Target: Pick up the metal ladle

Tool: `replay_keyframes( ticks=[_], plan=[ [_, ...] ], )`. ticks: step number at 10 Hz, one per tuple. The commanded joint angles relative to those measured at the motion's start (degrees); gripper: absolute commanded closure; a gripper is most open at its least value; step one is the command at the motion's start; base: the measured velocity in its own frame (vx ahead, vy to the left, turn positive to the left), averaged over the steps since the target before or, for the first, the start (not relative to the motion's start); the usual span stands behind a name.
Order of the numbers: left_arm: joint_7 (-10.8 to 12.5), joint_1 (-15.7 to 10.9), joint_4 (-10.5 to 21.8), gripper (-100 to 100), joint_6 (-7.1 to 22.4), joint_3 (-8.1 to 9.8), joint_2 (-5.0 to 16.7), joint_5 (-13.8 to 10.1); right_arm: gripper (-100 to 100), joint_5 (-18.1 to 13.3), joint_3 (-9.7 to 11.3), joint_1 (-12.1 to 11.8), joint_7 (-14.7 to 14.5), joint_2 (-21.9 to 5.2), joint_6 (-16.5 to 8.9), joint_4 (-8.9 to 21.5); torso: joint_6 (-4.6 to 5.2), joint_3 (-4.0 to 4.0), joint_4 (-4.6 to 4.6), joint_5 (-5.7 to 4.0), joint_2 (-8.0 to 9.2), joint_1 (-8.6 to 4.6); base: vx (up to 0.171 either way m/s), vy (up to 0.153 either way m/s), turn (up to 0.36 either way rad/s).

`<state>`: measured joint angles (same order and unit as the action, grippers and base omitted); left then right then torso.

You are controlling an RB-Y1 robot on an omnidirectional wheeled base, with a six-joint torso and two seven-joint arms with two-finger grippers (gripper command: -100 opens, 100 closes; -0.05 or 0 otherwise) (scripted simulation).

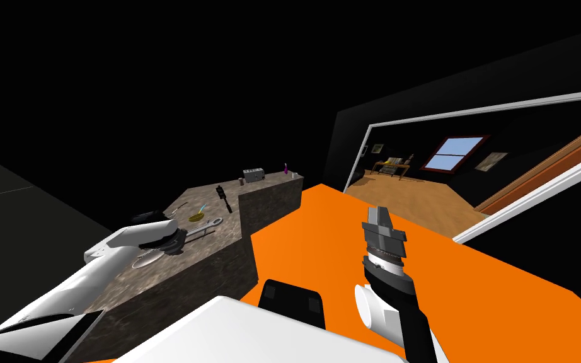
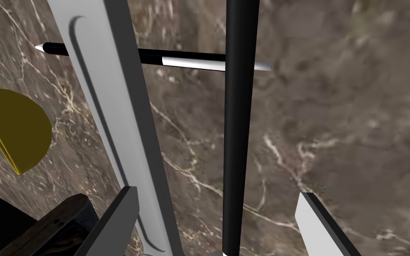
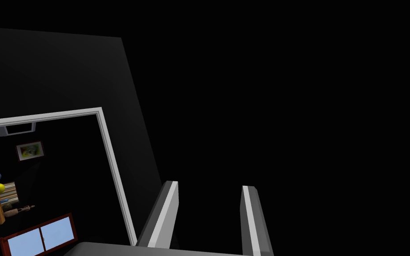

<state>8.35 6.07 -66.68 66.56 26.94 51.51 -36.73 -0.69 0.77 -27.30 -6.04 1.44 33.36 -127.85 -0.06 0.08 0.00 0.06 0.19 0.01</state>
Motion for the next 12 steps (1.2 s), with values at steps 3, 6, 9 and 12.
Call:
replay_keyframes(
  ticks=[3, 6, 9, 12],
  plan=[
    [-2.90, -5.85, 6.43, -100, -0.61, -1.17, 0.58, 1.34, 0, 0.00, 0.00, 0.00, 0.00, 0.00, 0.00, 0.00, -0.01, -0.01, -0.01, 0.02, -0.01, 0.01, -0.036, -0.028, 0.027],
    [-5.27, -9.77, 10.76, -100, -1.09, -2.14, 1.01, 2.54, 0, 0.00, 0.00, 0.00, 0.00, 0.00, 0.00, 0.00, -0.01, -0.07, -0.03, 0.04, -0.12, 0.12, -0.018, -0.011, 0.018],
    [-7.64, -14.44, 15.90, -100, -1.58, -3.12, 1.43, 3.74, 0, 0.00, 0.00, 0.00, 0.00, 0.00, 0.00, 0.00, -0.01, -0.03, -0.02, 0.03, -0.05, 0.06, -0.035, -0.028, 0.025],
    [-7.67, -16.50, 18.28, -100, -1.66, -3.03, 1.41, 3.64, 0, 0.00, 0.00, 0.00, 0.00, 0.00, 0.00, 0.00, 0.00, -0.03, -0.02, 0.02, -0.06, 0.07, -0.023, -0.017, 0.012]
  ],
)
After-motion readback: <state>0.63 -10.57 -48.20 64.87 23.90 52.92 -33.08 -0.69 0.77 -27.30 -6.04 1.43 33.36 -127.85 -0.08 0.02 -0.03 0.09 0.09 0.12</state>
